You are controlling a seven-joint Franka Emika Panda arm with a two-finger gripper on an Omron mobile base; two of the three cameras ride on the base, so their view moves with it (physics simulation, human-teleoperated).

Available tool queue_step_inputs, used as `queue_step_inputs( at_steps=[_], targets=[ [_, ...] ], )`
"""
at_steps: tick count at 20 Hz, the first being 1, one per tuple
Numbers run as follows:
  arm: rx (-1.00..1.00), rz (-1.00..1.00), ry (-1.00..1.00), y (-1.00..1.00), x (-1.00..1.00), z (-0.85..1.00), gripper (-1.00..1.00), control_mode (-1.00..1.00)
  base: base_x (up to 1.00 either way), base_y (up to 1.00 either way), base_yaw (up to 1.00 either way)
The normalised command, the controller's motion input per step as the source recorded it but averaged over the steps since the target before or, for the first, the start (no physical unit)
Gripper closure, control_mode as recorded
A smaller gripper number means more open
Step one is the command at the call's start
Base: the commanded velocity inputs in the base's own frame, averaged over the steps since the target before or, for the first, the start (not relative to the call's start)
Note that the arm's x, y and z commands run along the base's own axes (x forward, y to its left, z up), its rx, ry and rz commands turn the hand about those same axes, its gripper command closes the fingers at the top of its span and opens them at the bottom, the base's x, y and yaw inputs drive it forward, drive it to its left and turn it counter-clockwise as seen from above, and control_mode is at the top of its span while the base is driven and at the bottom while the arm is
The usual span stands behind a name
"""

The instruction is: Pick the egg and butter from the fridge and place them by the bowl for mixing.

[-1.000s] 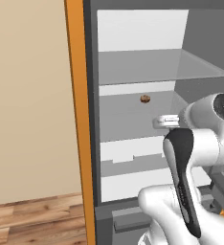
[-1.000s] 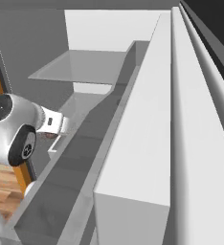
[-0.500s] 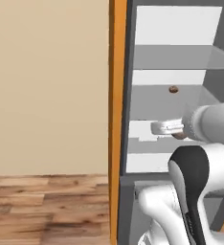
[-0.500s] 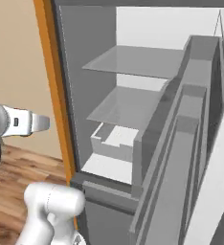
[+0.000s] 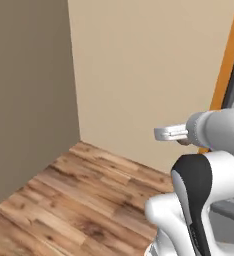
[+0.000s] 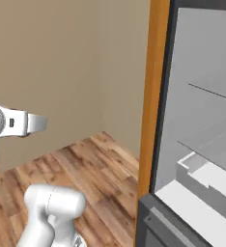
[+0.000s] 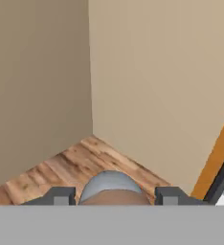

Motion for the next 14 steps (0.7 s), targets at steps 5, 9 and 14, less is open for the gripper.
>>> queue_step_inputs(
  at_steps=[5, 9, 14],
  targets=[
    [0.0, 0.0, 0.0, 0.0, 0.0, 0.0, 1.0, 1.0, 0.0, 0.28, 0.95],
    [0.0, 0.0, 0.0, 0.0, 0.0, 0.0, 1.0, 1.0, 0.0, 0.18, 0.96],
    [0.0, 0.0, 0.0, 0.0, 0.0, 0.0, 1.0, 1.0, 0.26, 0.0, 0.92]
  ],
)
